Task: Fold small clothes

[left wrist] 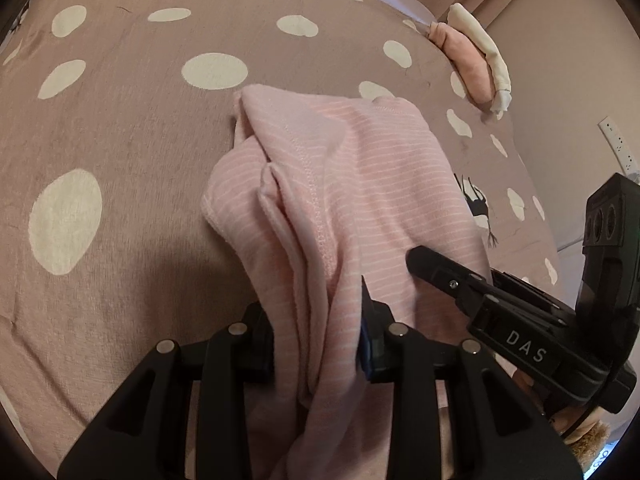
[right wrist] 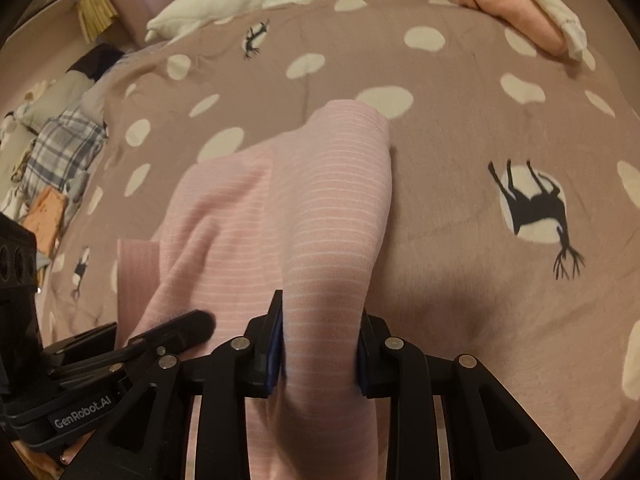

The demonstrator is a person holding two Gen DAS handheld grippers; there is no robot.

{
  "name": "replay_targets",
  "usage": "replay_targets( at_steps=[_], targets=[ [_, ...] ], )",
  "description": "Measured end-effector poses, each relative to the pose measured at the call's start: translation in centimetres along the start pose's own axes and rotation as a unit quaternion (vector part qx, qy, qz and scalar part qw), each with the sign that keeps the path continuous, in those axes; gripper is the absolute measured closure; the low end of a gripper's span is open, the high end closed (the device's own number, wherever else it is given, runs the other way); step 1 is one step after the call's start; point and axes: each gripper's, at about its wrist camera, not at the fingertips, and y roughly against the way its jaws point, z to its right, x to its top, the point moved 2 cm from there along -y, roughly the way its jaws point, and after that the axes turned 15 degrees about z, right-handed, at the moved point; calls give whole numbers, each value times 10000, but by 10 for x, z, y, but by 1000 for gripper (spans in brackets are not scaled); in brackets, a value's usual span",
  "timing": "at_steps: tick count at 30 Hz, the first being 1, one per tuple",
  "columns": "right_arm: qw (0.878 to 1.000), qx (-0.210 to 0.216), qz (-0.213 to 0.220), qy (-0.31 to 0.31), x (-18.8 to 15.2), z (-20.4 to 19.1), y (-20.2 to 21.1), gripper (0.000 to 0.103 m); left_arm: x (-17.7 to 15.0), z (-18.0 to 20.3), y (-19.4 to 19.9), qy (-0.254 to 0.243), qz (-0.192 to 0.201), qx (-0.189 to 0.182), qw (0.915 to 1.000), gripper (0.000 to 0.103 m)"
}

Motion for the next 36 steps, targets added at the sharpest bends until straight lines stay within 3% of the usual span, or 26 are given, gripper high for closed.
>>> replay_targets(
  at_steps=[6,10,13,19,23,26,36],
  targets=[
    [9997,-225,-3,-7,0,0,9,63,2,-1,6,11,-12,170,9999,58],
    [9989,-411,200,139,2,-2,29,56,2,-3,26,-107,137,332,9993,40],
    [9980,-387,464,195,6,-5,50,39,5,-2,51,-174,380,376,9984,28],
    [9937,-273,1024,353,14,-21,100,27,12,4,110,-396,967,422,9936,15],
    [9882,-160,1442,483,20,-34,130,19,13,12,146,-541,1341,469,9884,0],
    [9837,-114,1705,560,19,-41,147,6,12,19,169,-654,1596,434,9841,1],
    [9734,-323,2102,851,5,-54,172,5,-5,25,202,-838,1821,805,9764,0]
  ],
)
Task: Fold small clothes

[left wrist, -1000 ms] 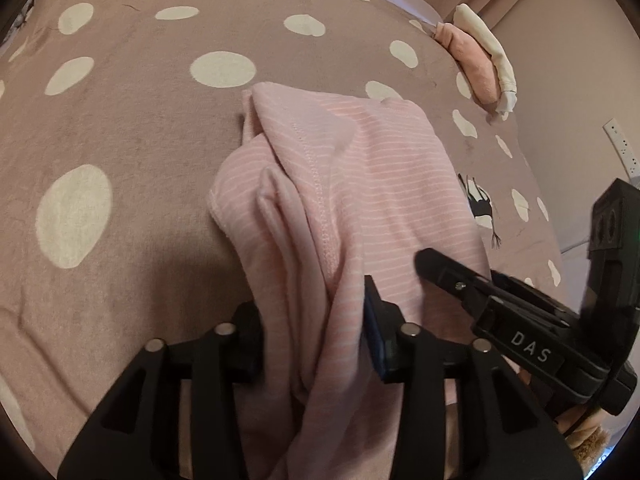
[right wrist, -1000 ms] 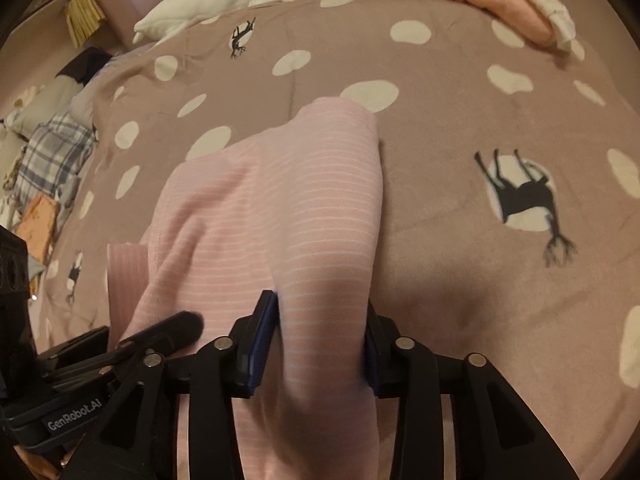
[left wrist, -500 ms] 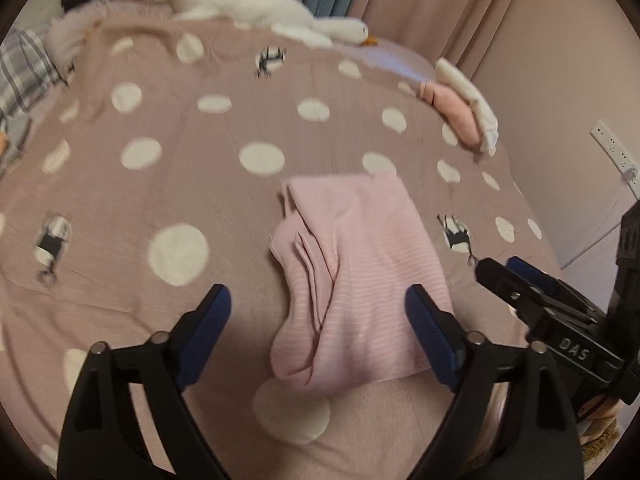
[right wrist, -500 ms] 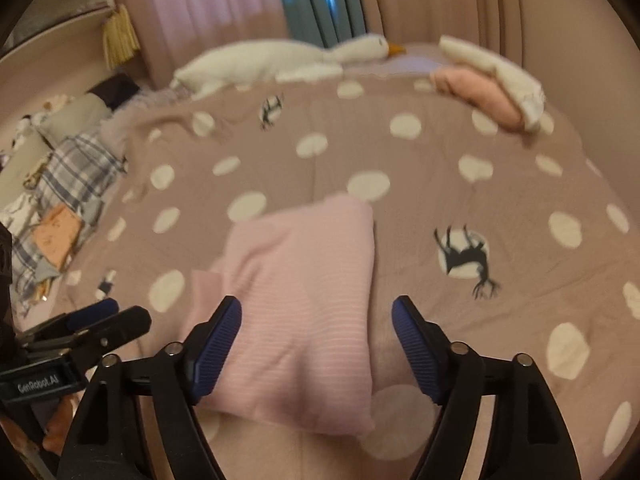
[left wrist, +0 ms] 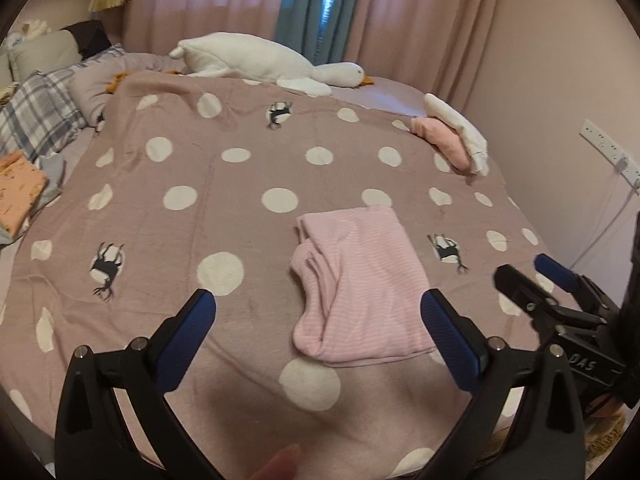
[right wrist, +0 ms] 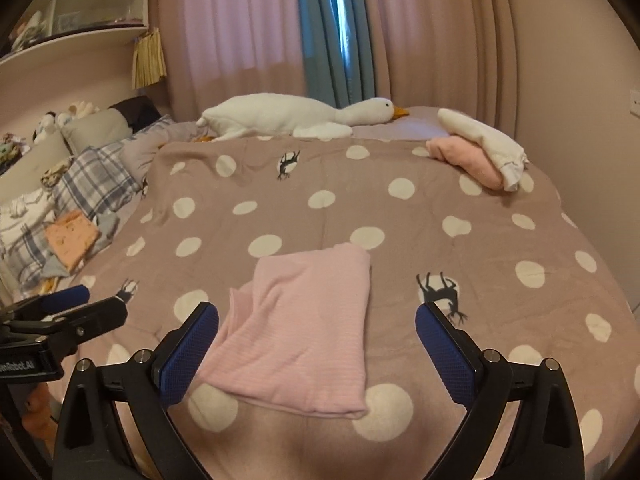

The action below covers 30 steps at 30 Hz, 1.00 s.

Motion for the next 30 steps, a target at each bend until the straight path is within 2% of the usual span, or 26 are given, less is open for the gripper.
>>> replay_targets(
  at_steps=[3,8,14,22,30],
  targets=[
    [10000,-21,-8,-52,-4,1,2,5,-13,-1,-3,-118,-170,105,9997,0],
    [9997,-147,-180,-91,-15,2,1,5,-31,-3,-9,-79,-502,-2,9987,0],
    [9990,-230,-373,-127,-26,4,1,5,-34,-1,-8,-155,-515,7,9986,0],
    [9985,-324,-447,-55,-29,4,1,5,-36,0,-9,-79,-616,-134,9980,0],
    [9981,-323,-516,10,-32,2,-2,5,-37,1,-10,-95,-620,-126,9979,0]
  ],
)
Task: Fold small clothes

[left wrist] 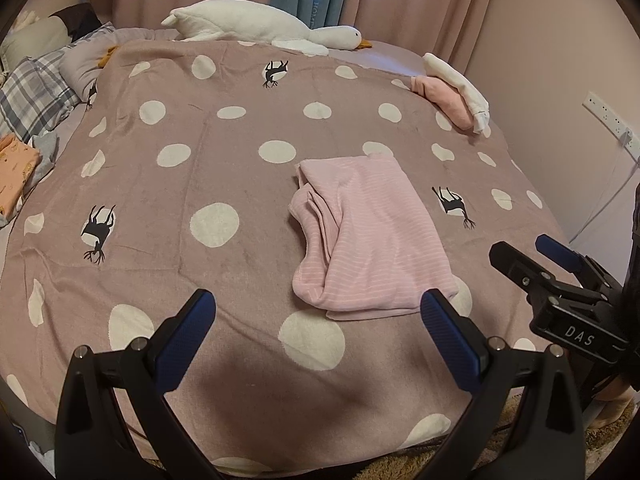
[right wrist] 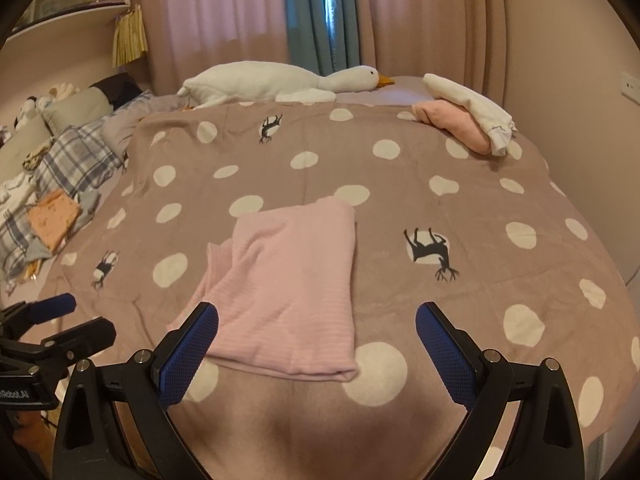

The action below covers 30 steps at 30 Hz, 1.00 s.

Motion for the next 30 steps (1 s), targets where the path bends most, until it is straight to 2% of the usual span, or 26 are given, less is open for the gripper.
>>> replay_targets(
  at_steps=[30],
  targets=[
    [9998,-115,-134,22,-6,-2,-4,5,-6,-2,-4,-132,-98,-2,9999,0]
  ],
)
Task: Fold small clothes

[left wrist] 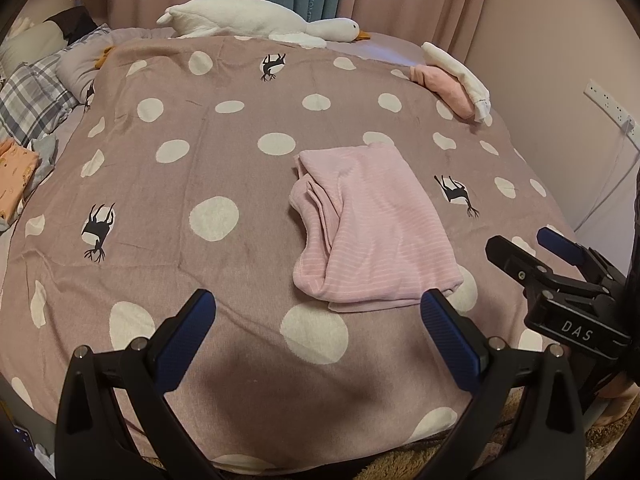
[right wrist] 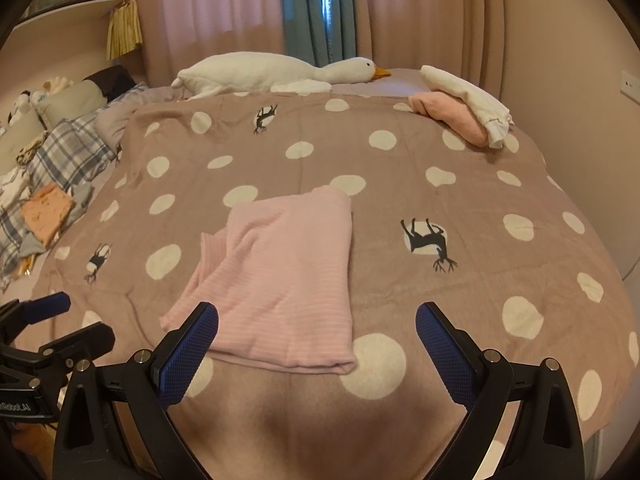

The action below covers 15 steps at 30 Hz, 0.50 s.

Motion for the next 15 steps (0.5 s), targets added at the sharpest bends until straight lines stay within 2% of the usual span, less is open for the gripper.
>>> replay_targets(
  at_steps=[15],
  targets=[
    [10000,18,-6,27,-2,0,1,5,2,0,1,-85,21,-50,9999,0]
  ],
)
